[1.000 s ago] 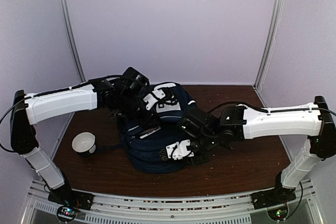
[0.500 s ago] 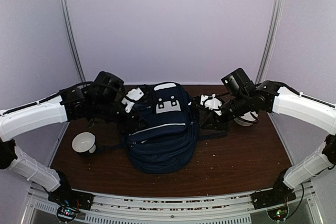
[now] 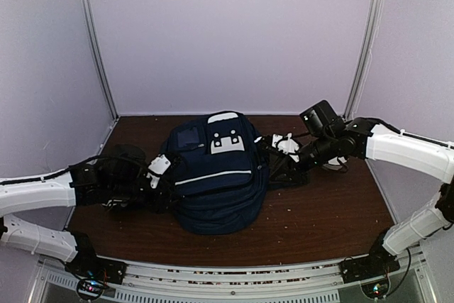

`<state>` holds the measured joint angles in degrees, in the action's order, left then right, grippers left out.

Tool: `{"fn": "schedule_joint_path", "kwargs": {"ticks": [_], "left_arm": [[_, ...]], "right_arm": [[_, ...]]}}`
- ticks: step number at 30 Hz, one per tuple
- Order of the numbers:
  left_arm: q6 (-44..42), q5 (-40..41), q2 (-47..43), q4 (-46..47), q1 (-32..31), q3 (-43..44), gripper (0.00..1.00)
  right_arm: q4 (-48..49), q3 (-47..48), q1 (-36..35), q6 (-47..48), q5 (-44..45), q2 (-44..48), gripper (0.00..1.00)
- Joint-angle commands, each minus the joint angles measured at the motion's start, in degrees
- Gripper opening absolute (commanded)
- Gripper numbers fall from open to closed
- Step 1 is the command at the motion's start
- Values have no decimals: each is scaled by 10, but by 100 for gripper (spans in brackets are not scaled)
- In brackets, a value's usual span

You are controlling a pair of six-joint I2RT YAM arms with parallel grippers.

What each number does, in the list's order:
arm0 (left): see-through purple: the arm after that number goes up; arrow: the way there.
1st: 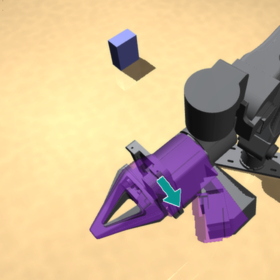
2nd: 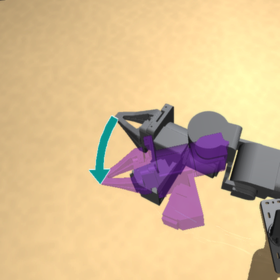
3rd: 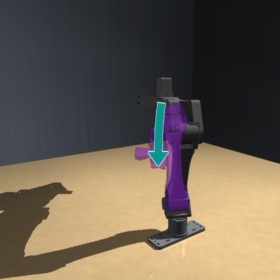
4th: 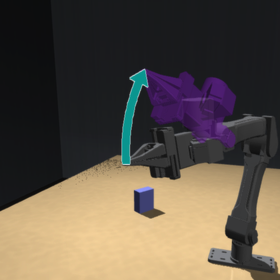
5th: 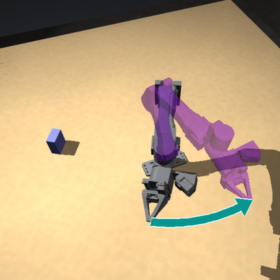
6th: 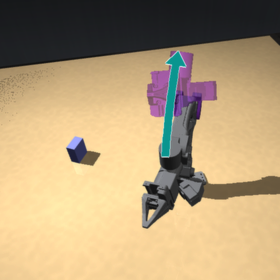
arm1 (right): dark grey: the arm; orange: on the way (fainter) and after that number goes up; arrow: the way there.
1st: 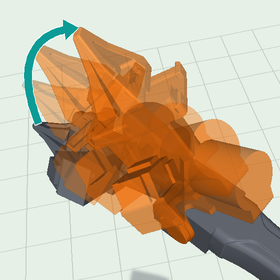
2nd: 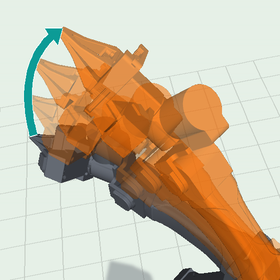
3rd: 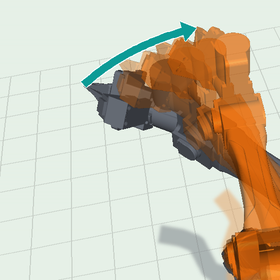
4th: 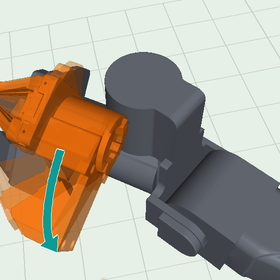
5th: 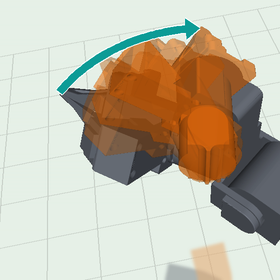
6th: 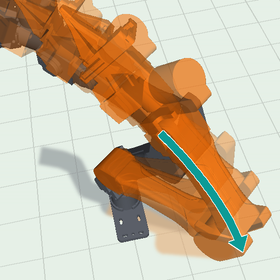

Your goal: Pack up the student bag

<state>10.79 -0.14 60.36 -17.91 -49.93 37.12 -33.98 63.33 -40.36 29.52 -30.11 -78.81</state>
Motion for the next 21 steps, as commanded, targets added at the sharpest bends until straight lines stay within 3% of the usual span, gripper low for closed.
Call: {"fn": "schedule_joint_path", "kwargs": {"ticks": [1, 6, 11, 21], "left_arm": [[-30, 21, 27, 95, 13, -14, 62], [-48, -7, 71, 136, 32, -21, 60], [-56, -30, 130, 116, 35, 6, 60], [-48, -8, 186, 104, 36, 21, 58]], "right_arm": [[15, -9, 4, -7, -13, 19, 31], [16, -11, 4, -5, -11, 14, 31], [12, -9, 4, -3, -15, 6, 31], [4, -6, 4, 1, -23, -9, 32]]}}
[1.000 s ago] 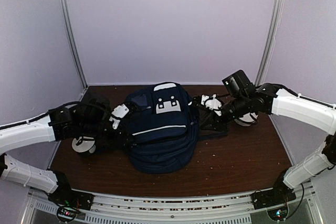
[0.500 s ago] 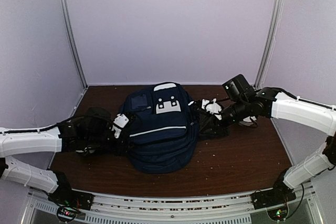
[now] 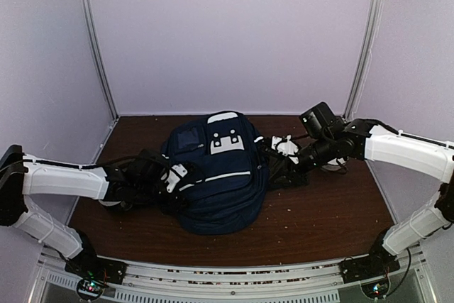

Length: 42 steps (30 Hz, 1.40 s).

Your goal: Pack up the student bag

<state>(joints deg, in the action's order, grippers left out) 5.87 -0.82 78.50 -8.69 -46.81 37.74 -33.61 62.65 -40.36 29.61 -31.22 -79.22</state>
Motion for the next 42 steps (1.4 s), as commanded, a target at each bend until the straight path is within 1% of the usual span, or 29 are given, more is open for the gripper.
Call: {"fn": "schedule_joint_path", "kwargs": {"ticks": [1, 7, 11, 17, 22, 27, 32, 35, 37, 40, 42], "left_arm": [[5, -3, -4, 13, 5, 10, 59], [20, 13, -66, 12, 5, -25, 64], [35, 21, -72, 0, 5, -34, 65], [40, 32, -81, 9, 4, -54, 65], [30, 32, -54, 21, 5, -42, 64], [16, 40, -3, 25, 5, -15, 58], [0, 32, 5, 48, 6, -9, 55], [-9, 29, 12, 52, 6, 2, 49], [-13, 23, 21, 49, 6, 12, 41], [-13, 10, 28, 37, 5, 24, 25], [-4, 7, 22, 20, 5, 33, 10]], "right_arm": [[0, 1, 4, 1, -12, -5, 32], [-2, 3, 4, 3, -12, -6, 32], [-4, 2, 3, 4, -13, -7, 32], [-6, 4, 4, 5, -17, -11, 32], [-7, 4, 4, 5, -18, -12, 33], [-9, 4, 4, 5, -18, -16, 33], [-9, 4, 3, 5, -20, -20, 32], [-12, 8, 4, 5, -23, -27, 33], [-14, 10, 4, 5, -24, -30, 32], [-15, 10, 3, 5, -24, -31, 33], [-15, 10, 4, 6, -24, -30, 33]]}}
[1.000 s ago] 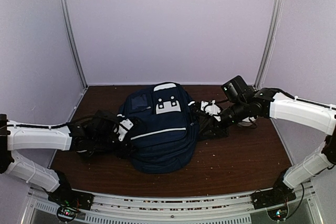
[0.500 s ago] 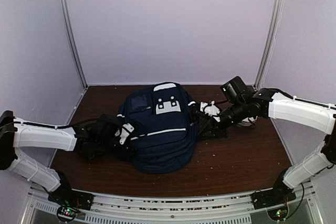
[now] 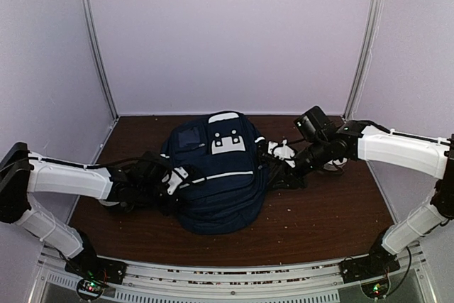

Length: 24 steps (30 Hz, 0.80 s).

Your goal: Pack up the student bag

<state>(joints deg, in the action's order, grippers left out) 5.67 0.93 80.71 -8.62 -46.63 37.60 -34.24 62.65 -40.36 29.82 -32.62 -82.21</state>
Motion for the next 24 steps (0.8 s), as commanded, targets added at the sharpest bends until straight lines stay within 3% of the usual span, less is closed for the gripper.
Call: {"fn": "schedule_joint_path", "kwargs": {"ticks": [1, 4, 14, 24], "left_arm": [[5, -13, -7, 8, 4, 38, 5], [33, -29, -39, -16, 4, 33, 0], [99, -61, -111, -72, 2, 11, 0], [94, -174, -34, -37, -37, 54, 0]], "right_arm": [[-8, 10, 4, 3, -10, 0, 33], [-8, 9, 4, 3, -10, 0, 33], [-10, 16, 3, 0, -12, -13, 32], [1, 19, 3, -17, 3, -23, 32]]}}
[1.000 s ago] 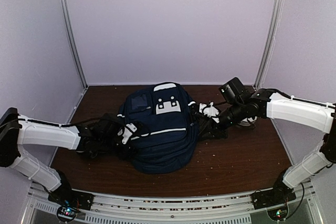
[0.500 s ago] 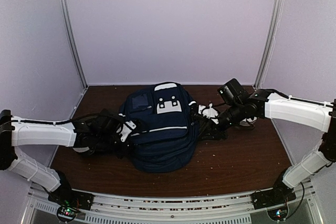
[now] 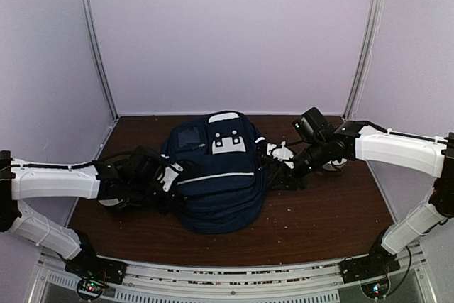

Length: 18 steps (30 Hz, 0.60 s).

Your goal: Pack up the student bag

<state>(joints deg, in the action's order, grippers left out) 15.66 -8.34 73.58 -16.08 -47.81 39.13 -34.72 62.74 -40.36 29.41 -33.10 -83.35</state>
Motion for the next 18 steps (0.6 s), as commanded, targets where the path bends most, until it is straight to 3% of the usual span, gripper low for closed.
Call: {"fn": "schedule_joint_path", "kwargs": {"ticks": [1, 18], "left_arm": [[-12, -92, 52, 36, -29, 52, 0], [9, -128, 253, 115, -64, 252, 2]], "right_arm": [[5, 19, 3, -14, 10, -14, 32], [10, 22, 2, -37, 31, -32, 32]]}}
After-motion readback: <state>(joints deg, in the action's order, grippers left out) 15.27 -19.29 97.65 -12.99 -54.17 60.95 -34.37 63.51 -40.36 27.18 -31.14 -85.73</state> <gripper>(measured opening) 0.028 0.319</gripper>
